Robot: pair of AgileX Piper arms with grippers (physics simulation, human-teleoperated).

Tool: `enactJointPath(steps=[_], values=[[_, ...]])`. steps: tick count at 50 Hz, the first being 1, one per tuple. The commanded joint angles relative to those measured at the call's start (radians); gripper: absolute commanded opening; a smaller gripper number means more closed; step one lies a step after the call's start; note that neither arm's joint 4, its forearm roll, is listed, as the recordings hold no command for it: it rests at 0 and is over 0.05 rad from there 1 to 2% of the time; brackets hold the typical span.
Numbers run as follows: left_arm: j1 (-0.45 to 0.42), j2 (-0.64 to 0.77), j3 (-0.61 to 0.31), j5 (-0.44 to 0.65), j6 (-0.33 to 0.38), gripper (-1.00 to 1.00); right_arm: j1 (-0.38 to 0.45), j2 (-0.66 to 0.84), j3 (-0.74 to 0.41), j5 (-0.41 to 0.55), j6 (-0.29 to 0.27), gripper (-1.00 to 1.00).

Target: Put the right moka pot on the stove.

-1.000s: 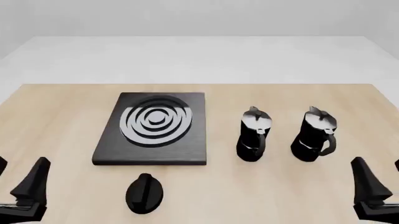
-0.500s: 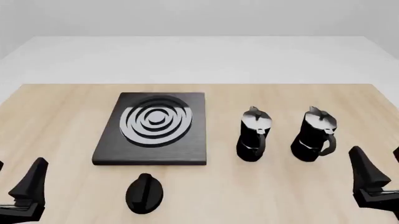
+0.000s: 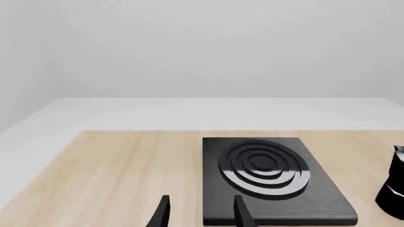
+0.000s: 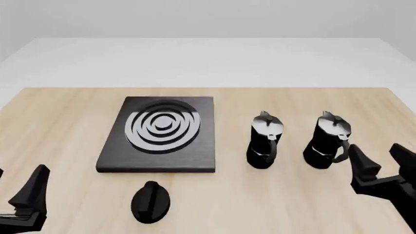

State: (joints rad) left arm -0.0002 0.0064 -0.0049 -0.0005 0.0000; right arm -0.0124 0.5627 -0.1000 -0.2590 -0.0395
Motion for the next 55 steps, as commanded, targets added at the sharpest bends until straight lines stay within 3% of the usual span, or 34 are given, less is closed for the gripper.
enactJointPath(steps=[1,14,18,19,30,33,55], values=[[0.000,-0.001,-0.001,0.002,0.000,1.00,-0.017,0.150,0.004,-0.081,-0.020,1.00],[0.000,-0.001,-0.001,0.002,0.000,1.00,0.016,0.387,-0.016,-0.181,-0.007,1.00],[0.000,-0.001,-0.001,0.002,0.000,1.00,0.008,0.359,-0.026,-0.143,-0.006,1.00],[0.000,-0.001,-0.001,0.002,0.000,1.00,0.014,0.370,-0.029,-0.143,0.021,1.00],[0.000,-0.001,-0.001,0.002,0.000,1.00,-0.012,0.402,-0.044,-0.128,-0.021,1.00],[0.000,0.000,-0.001,0.002,0.000,1.00,-0.018,0.388,-0.036,-0.115,-0.010,1.00],[0.000,-0.001,-0.001,0.002,0.000,1.00,-0.019,0.570,-0.080,-0.217,-0.015,1.00]])
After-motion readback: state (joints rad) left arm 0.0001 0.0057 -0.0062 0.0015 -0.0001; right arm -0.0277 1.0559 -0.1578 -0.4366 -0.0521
